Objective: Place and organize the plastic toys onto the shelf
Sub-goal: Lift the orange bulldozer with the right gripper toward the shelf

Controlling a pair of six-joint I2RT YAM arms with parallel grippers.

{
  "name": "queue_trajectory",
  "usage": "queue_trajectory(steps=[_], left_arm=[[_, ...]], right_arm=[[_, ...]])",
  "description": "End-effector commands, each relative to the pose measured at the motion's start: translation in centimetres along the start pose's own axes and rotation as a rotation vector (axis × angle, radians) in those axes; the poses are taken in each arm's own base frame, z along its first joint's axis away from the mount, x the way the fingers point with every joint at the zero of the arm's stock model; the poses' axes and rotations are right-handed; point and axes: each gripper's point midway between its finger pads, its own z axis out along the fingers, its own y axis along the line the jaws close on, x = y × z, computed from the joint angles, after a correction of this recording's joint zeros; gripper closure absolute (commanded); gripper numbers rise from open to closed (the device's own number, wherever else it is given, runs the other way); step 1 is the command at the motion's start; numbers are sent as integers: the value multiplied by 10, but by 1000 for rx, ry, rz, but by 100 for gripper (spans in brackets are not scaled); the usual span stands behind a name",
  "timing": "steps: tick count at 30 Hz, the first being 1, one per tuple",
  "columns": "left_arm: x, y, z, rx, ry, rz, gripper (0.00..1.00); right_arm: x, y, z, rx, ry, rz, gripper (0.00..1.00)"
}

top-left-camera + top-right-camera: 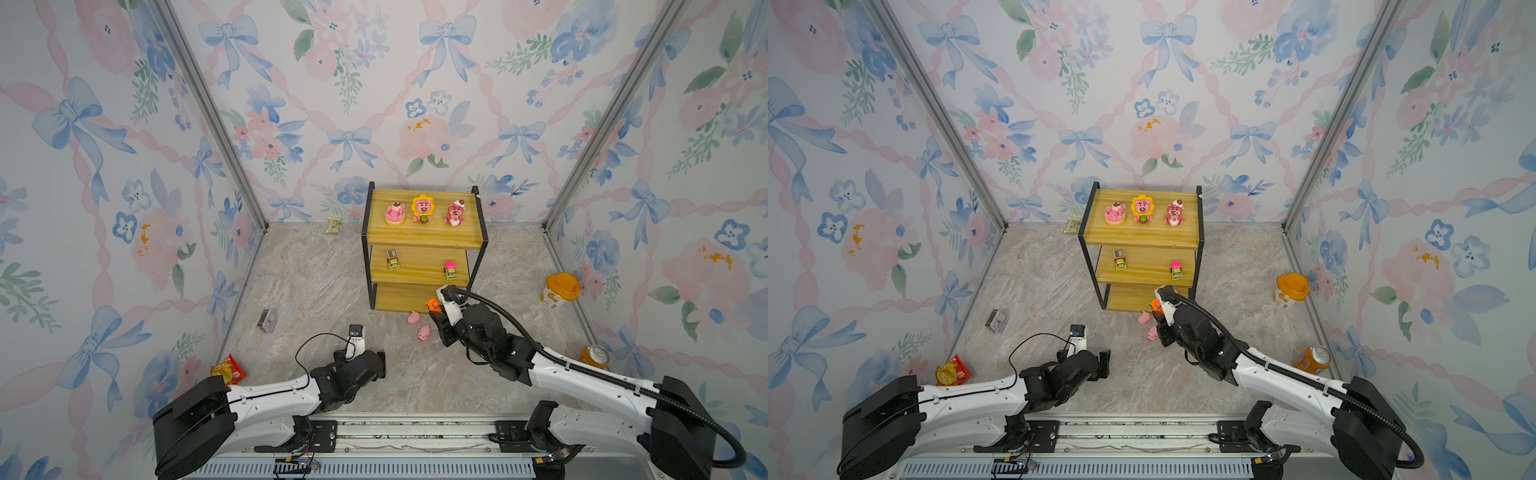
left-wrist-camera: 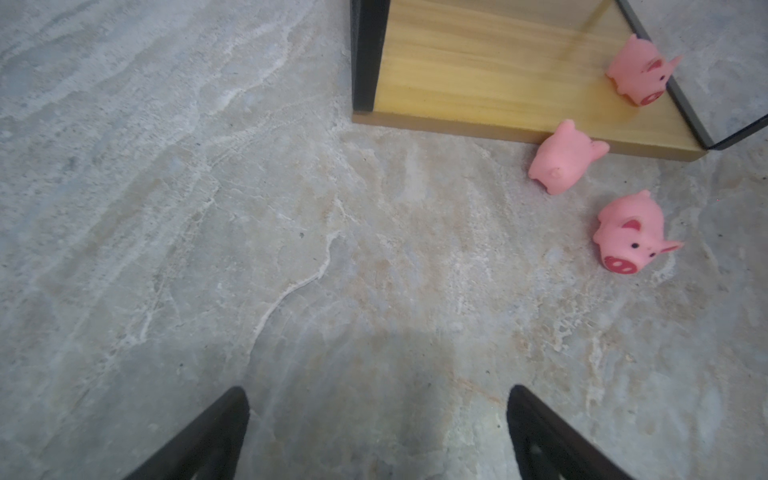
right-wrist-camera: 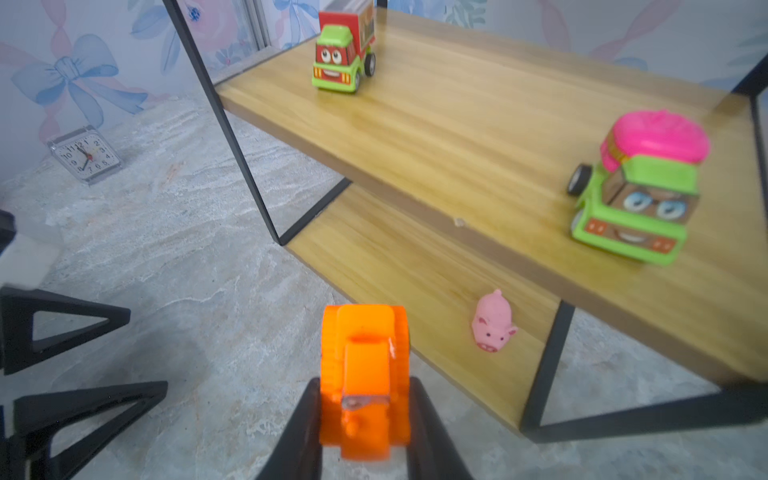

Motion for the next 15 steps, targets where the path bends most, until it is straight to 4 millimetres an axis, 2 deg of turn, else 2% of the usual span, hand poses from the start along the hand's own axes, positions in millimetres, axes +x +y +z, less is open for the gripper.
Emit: queue_trajectory(steps=[1, 8, 15], left_arm=[[-5, 1, -1, -2, -19, -29, 2], [-5, 3, -2, -4, -25, -29, 2], [-3, 4, -1, -8, -19, -29, 2]], right_arm=[[-31, 3, 4, 16, -51, -67, 74], [-62, 1, 21, 44, -91, -74, 74], [-84, -18, 33, 121, -145, -7, 73]])
